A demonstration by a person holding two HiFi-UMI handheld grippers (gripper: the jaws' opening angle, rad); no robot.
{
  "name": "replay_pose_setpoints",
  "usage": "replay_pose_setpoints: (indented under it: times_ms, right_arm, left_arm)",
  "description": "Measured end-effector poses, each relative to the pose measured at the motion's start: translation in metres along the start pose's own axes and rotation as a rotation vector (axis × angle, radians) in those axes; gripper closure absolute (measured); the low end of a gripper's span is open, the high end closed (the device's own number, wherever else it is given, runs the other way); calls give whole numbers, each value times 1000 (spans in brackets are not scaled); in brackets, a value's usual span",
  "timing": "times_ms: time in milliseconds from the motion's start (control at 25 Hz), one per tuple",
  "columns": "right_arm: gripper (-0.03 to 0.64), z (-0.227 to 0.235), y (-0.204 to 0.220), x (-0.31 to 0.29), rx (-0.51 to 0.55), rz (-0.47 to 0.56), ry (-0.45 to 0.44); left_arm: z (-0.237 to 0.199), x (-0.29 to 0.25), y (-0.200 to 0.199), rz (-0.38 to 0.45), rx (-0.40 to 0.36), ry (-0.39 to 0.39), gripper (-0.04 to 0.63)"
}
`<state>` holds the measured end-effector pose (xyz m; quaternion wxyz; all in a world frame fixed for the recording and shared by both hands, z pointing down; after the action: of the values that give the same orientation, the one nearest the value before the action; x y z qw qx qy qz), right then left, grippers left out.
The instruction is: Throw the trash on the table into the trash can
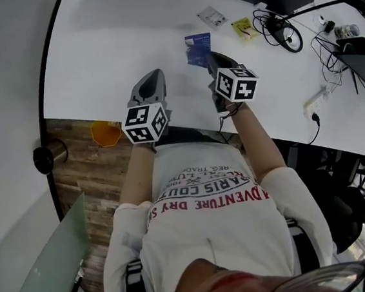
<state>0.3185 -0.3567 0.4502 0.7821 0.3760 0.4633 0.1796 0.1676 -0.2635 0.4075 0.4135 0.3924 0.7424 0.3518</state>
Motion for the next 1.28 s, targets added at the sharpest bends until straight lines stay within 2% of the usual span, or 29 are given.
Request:
replay_pose_setpoints:
  times_ms: [160,320,480,640,840,1080,1280]
  right_arm:
    - [586,-83,9,-9,100,-30,-135]
    - [586,-177,27,-19,203,-78,-273]
    - [586,-275,55,-27,287,-121,-373]
    - [586,-369,105,-31,360,-202,-459]
    - [586,-471,189,-41,498,-307,-533]
    - [586,-534,296,-87,632,-432,-561]
    - [586,-532,390,-137,753,-561,-522]
  left_arm:
    - [-32,66,-2,68,26,-118,572]
    - [-78,145,2,137,76,-270,572]
    - [-129,224,15,167,134,-376,572]
    - [-173,306,37,183,196,-477,572]
    - [-225,400,88,190,280,-595,572]
    - [-285,455,166,173,414,-673,572]
    - [-321,463,247,174,579,-718,572]
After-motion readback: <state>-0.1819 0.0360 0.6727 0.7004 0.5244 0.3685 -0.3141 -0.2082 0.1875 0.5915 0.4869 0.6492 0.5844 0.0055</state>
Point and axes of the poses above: the fingertips, and each gripper's own axes: x backward along the fingers, z to its right, y out of its underside, the point moved 2 cm from there along x, backward along the fingers, and after that the axes turned 7 degrees about y, right-handed, at the moved point
